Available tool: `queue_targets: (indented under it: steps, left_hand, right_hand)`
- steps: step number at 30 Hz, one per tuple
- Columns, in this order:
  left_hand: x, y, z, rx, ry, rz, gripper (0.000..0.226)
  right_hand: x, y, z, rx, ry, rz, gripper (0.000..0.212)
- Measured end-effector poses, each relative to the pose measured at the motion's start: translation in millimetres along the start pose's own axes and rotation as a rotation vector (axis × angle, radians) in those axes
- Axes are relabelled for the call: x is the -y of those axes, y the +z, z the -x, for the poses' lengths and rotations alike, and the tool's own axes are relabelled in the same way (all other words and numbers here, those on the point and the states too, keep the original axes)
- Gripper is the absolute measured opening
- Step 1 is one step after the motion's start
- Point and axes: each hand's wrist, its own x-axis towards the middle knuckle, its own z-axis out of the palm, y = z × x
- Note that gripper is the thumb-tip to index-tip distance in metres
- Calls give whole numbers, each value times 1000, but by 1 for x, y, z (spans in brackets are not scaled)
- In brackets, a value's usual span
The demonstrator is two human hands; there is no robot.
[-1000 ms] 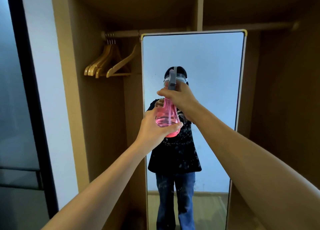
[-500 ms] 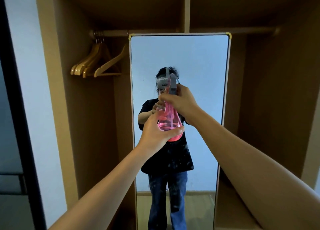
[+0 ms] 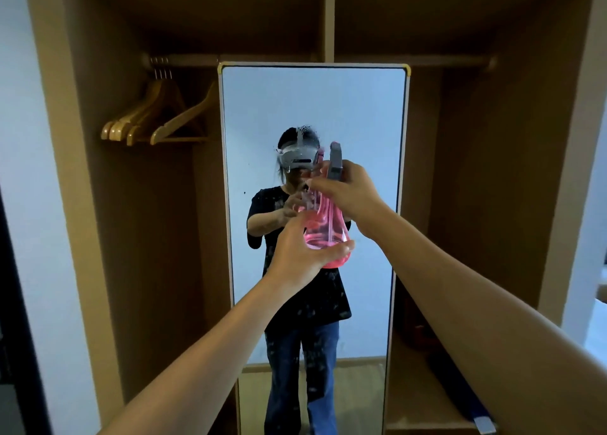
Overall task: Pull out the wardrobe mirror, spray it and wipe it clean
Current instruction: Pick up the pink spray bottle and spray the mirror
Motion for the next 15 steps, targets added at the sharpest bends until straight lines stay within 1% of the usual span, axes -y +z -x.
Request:
queue_targets:
  steps: [7,10,12,15]
  left_hand:
    - [1,12,-2,37,12,16,38]
    - [3,16,-3,48,17,11,40]
    - [4,20,-4,40,17,14,42]
    - [4,27,-6,51,22,10,54]
  right_hand:
    - [-4,-11,4,-31,6,15,27]
    - [-7,-17,4,-19,10,4,10]
    - [-9,-22,5,-13,10,-11,12]
    - [-14,-30,5,-29,12,-18,12]
